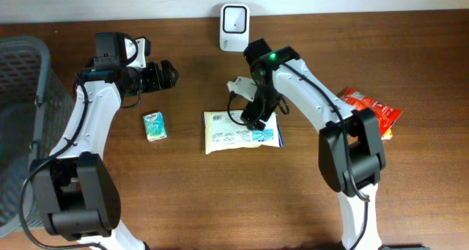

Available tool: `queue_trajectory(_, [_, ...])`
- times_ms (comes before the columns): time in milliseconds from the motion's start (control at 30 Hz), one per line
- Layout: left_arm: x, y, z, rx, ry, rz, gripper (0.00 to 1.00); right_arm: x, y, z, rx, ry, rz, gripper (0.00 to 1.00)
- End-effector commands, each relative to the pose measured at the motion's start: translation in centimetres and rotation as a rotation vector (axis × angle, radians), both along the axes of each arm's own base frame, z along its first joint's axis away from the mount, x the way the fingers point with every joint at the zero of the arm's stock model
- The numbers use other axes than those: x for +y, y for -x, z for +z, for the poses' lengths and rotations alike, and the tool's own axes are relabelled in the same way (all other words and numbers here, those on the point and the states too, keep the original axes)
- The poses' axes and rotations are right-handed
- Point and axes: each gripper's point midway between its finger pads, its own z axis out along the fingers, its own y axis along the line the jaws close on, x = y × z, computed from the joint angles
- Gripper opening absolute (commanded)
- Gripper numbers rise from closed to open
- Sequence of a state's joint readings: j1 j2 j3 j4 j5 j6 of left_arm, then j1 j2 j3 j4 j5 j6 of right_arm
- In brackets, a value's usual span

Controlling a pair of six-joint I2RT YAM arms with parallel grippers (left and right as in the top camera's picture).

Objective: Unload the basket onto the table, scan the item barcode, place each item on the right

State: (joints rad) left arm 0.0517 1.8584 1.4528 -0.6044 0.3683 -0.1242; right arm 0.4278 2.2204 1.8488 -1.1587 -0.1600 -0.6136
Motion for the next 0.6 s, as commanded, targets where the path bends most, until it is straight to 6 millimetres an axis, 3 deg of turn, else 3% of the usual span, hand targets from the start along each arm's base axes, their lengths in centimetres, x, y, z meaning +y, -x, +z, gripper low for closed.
queue_trajectory(0, [0.1,-0.2,-0.2,-0.001,-0.004,-0.005,0.99,-1.1,-1.7,-0.9,-0.057,0.04,0.023,0.94])
queue_trajectory(233, [0.1,-0.2,-0.2,-0.001,-0.004,-0.005,0.99,0.1,-2.1,-1.9,-0.058,-0.018,0.078,0.98])
queue_trajectory(367, [0.1,-0.2,-0.2,-0.001,-0.004,-0.005,0.99,1.5,0.2,-3.8,0.072,-0.11,0.116,1.0])
queue_trajectory(567, [0.1,-0.2,-0.2,-0.001,-0.004,-0.006,0.99,1.3,2.3,-5.9,0.196,-0.108,0.105,0.99])
